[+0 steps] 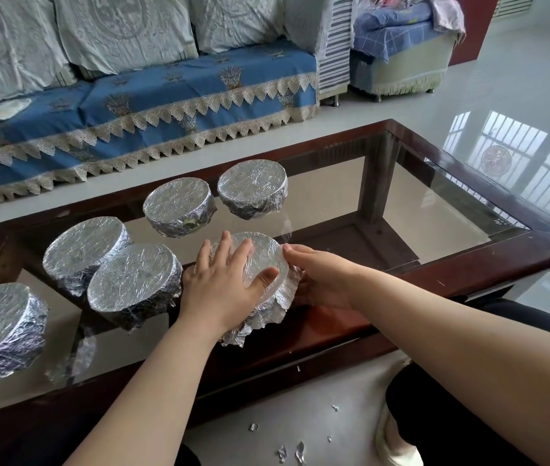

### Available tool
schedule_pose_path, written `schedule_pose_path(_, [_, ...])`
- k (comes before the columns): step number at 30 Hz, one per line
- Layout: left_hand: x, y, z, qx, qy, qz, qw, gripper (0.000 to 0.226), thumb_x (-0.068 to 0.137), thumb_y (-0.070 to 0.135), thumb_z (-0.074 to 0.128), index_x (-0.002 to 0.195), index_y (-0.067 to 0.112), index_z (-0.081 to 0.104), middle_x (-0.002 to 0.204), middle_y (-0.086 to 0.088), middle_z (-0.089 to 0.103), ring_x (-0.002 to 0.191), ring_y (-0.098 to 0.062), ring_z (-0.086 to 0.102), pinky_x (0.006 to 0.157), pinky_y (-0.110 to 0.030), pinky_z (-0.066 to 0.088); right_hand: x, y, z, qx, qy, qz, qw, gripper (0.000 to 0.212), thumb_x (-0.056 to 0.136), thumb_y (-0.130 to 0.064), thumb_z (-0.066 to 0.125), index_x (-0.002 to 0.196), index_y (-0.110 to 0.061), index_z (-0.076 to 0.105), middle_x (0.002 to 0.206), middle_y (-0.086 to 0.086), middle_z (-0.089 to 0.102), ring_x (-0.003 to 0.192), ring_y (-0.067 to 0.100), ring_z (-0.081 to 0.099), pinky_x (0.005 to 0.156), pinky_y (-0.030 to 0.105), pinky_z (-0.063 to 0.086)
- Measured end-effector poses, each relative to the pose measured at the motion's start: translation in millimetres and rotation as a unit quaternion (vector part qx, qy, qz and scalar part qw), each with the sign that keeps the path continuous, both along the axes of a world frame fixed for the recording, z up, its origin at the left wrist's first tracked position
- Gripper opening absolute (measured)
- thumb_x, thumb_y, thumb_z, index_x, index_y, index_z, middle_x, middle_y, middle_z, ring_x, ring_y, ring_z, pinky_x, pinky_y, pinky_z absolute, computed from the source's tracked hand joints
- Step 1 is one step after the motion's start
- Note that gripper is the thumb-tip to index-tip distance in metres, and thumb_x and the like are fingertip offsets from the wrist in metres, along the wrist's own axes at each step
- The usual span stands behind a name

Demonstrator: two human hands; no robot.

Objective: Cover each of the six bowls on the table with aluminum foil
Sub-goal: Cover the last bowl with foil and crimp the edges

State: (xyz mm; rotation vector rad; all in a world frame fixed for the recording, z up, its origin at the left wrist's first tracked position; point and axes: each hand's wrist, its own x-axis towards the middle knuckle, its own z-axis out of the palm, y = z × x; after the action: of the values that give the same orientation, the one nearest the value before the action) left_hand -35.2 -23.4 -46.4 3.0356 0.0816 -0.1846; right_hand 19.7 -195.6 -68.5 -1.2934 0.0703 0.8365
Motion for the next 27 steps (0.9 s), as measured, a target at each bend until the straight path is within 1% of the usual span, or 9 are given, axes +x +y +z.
schedule_pose_path(4, [0, 1, -2, 0.003, -0.004, 0.001, 1.000, 0.100, 0.070, 0.088, -0.006, 0.157, 0.041, 0.002, 0.167, 0.004, -0.012, 0.152, -0.027, -0.010, 0.116, -0.062, 0.014, 7, -10, 2, 0.006, 0.044, 0.055, 0.997, 0.025, 0.095, -0.043, 0.053, 0.119, -0.035, 0.058, 0.094, 0.001, 0.057, 0.084, 0.019, 0.057, 0.099, 0.041, 0.046])
schedule_pose_path(7, [1, 2, -5, 0.005, -0.007, 0.002, 1.000, 0.101, 0.069, 0.091, -0.009, 0.157, 0.041, 0.003, 0.167, 0.004, -0.012, 0.153, -0.027, -0.010, 0.116, -0.062, 0.015, 10, -11, 3, 0.013, 0.070, 0.043, 0.997, 0.022, 0.096, -0.038, 0.054, 0.117, -0.037, 0.058, 0.087, 0.001, 0.054, 0.080, 0.017, 0.056, 0.086, 0.034, 0.049])
schedule_pose_path(13, [1, 0, -5, 0.003, -0.011, 0.008, 1.000, 0.109, 0.062, 0.092, -0.012, 0.157, 0.041, 0.004, 0.167, 0.005, -0.010, 0.153, -0.026, -0.008, 0.115, -0.061, 0.017, 9, -4, 2, 0.018, 0.095, 0.001, 0.995, 0.017, 0.095, -0.033, 0.056, 0.110, -0.037, 0.065, 0.089, 0.002, 0.051, 0.072, 0.012, 0.045, 0.066, 0.024, 0.040])
schedule_pose_path(15, [1, 0, -4, 0.002, -0.011, 0.009, 1.000, 0.112, 0.058, 0.091, -0.012, 0.157, 0.041, 0.005, 0.167, 0.005, -0.010, 0.153, -0.026, -0.007, 0.115, -0.061, 0.017, 6, -2, 1, 0.037, 0.100, -0.022, 0.994, 0.014, 0.094, -0.030, 0.057, 0.104, -0.033, 0.068, 0.087, 0.001, 0.053, 0.073, 0.012, 0.045, 0.071, 0.025, 0.040])
schedule_pose_path(17, [1, 0, -4, 0.002, -0.012, 0.010, 1.000, 0.113, 0.057, 0.091, -0.013, 0.157, 0.041, 0.004, 0.167, 0.004, -0.010, 0.153, -0.026, -0.007, 0.115, -0.061, 0.017, 4, 0, 0, 0.064, 0.109, -0.057, 0.990, 0.009, 0.092, -0.026, 0.061, 0.093, -0.027, 0.070, 0.084, 0.000, 0.055, 0.075, 0.013, 0.048, 0.083, 0.029, 0.039])
schedule_pose_path(20, [2, 0, -5, 0.002, -0.016, 0.010, 1.000, 0.113, 0.057, 0.092, -0.012, 0.157, 0.041, 0.005, 0.167, 0.004, -0.009, 0.153, -0.026, -0.006, 0.115, -0.060, 0.017, 2, 4, -5, 0.094, 0.099, -0.095, 0.986, 0.009, 0.091, -0.023, 0.062, 0.093, -0.018, 0.069, 0.081, 0.000, 0.061, 0.075, 0.014, 0.055, 0.096, 0.034, 0.044])
schedule_pose_path(21, [2, 0, -5, 0.002, -0.017, 0.011, 1.000, 0.113, 0.057, 0.092, -0.012, 0.157, 0.041, 0.005, 0.167, 0.004, -0.009, 0.153, -0.026, -0.006, 0.115, -0.060, 0.018, 1, 5, -7, 0.102, 0.091, -0.105, 0.985, 0.011, 0.090, -0.022, 0.063, 0.096, -0.014, 0.069, 0.081, 0.001, 0.062, 0.075, 0.015, 0.057, 0.096, 0.035, 0.046])
schedule_pose_path(24, [1, 0, -6, 0.000, -0.020, 0.012, 1.000, 0.113, 0.057, 0.092, -0.011, 0.157, 0.041, 0.005, 0.167, 0.004, -0.008, 0.152, -0.026, -0.005, 0.114, -0.060, 0.018, -1, 8, -8, 0.106, 0.061, -0.133, 0.983, 0.021, 0.092, -0.018, 0.062, 0.105, -0.003, 0.068, 0.082, 0.007, 0.066, 0.073, 0.019, 0.061, 0.084, 0.036, 0.053])
schedule_pose_path(27, [2, 0, -5, -0.001, -0.023, 0.011, 1.000, 0.114, 0.056, 0.093, -0.011, 0.157, 0.041, 0.006, 0.167, 0.003, -0.008, 0.152, -0.026, -0.004, 0.114, -0.060, 0.018, -2, 12, -11, 0.094, 0.039, -0.178, 0.979, 0.031, 0.093, -0.016, 0.062, 0.112, 0.008, 0.065, 0.090, 0.015, 0.066, 0.078, 0.024, 0.062, 0.090, 0.043, 0.053])
